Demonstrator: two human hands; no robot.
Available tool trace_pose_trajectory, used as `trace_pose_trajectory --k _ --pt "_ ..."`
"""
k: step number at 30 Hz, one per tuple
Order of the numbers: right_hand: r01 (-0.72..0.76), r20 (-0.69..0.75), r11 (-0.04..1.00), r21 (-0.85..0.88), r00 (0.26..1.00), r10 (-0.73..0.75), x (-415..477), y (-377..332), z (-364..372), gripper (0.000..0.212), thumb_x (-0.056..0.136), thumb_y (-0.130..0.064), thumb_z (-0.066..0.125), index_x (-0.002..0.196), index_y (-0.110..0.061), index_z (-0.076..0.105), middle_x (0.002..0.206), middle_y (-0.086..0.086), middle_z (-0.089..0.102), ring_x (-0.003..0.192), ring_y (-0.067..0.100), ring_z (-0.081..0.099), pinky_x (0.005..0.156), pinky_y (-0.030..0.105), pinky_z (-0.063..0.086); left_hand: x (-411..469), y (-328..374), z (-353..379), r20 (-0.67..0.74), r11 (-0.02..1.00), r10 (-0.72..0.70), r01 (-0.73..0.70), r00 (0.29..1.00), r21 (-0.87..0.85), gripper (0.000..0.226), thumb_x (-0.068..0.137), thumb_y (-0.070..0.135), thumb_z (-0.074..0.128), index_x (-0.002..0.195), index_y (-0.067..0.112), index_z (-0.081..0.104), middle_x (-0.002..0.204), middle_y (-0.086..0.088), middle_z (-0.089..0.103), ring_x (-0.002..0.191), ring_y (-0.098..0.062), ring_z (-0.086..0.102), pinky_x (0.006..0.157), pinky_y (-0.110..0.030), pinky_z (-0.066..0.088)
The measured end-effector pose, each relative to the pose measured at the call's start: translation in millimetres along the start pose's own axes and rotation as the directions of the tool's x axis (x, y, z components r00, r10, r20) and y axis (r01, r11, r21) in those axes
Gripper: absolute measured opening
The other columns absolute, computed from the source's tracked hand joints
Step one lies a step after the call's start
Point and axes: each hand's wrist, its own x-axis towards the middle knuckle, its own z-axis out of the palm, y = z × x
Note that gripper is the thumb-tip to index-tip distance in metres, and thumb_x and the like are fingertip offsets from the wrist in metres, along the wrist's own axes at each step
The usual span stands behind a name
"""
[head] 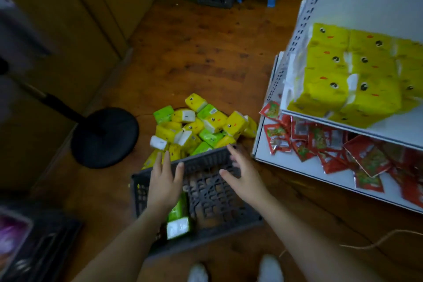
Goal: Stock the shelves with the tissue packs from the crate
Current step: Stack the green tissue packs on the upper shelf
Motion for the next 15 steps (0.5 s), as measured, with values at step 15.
trace_pose_trajectory --k 15 --pt "-0.446 0.313 0.878 -0.171 0.821 0.478 52.6 137.0 202.2 0.068 0.092 -0.027 0.056 0.147 -0.018 0.018 0.143 0.012 0.038 0.129 0.024 0.041 0.096 0.026 0.036 -19.1 -235.0 85.8 0.213 0.918 -0.377 0.395 0.901 -0.046 0.045 0.100 0.031 0.034 0.138 0.007 0.038 0.138 -0.016 0.041 0.132 -0.028 0.035 0.099 -0.029 0.029"
